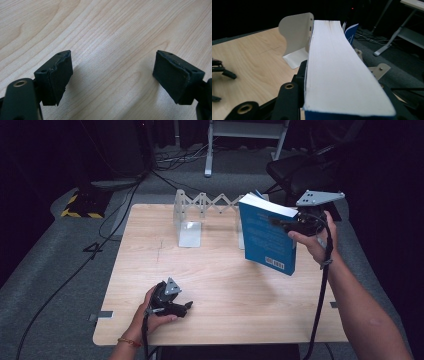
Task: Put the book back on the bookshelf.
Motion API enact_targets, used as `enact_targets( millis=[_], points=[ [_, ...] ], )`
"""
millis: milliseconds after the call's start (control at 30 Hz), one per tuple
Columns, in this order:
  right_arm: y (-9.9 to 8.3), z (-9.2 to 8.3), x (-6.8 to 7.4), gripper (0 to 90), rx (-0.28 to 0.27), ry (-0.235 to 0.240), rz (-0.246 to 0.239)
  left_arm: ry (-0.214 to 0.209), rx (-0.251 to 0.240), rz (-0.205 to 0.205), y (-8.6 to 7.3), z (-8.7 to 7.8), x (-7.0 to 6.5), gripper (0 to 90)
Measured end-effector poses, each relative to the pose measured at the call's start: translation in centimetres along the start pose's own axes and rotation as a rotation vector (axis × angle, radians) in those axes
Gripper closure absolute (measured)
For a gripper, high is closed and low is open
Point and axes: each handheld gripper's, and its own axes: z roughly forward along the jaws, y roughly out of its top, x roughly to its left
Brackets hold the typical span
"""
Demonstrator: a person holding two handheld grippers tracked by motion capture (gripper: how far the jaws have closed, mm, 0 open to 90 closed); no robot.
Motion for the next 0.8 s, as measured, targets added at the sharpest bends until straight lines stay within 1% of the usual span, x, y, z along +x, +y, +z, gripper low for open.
enact_targets(
  millis=[100, 200, 267, 333, 367, 467, 567, 667, 700, 733, 767, 800],
  points=[
    [0.5, 0.0, -1.0, 61.5, -0.003, -0.041, 0.019, 0.000, 0.000, 0.000, 0.0, 0.0, 0.0, 16.6],
    [0.8, 0.2, -1.8, 61.5, -0.003, -0.065, 0.036, -0.001, 0.000, 0.001, 0.0, 0.0, 0.0, 16.6],
    [1.1, 0.7, -2.4, 61.5, -0.004, -0.082, 0.058, -0.001, -0.001, 0.003, 0.0, 0.0, 0.0, 16.6],
    [1.1, 0.9, -2.5, 61.5, -0.007, -0.088, 0.067, -0.008, -0.002, -0.003, 0.0, 0.1, 0.0, 16.6],
    [1.1, 1.4, -2.9, 61.5, -0.015, -0.106, 0.082, -0.007, -0.002, -0.003, 0.0, 0.1, 0.0, 16.6],
    [1.3, 2.4, -3.5, 61.5, -0.007, -0.130, 0.092, -0.007, -0.001, -0.003, 0.0, 0.1, 0.0, 16.6],
    [1.6, 3.4, -4.0, 61.5, 0.004, -0.135, 0.093, -0.009, -0.001, 0.001, 0.0, 0.1, 0.0, 16.6],
    [1.9, 4.5, -4.4, 61.5, 0.007, -0.140, 0.107, -0.010, -0.002, 0.000, 0.0, 0.1, 0.0, 16.6],
    [1.9, 4.5, -4.4, 61.5, 0.007, -0.140, 0.107, -0.010, -0.002, 0.000, 0.0, 0.1, 0.0, 16.7],
    [2.1, 5.6, -4.6, 61.5, 0.010, -0.149, 0.115, -0.012, -0.003, 0.004, 0.0, 0.1, 0.0, 16.8],
    [2.1, 5.6, -4.6, 61.5, 0.010, -0.149, 0.115, -0.014, -0.002, 0.008, 0.0, 0.1, 0.1, 16.8],
    [2.3, 6.3, -4.7, 61.4, 0.010, -0.155, 0.125, -0.016, -0.001, 0.009, 0.1, 0.1, 0.0, 16.8]
  ],
)
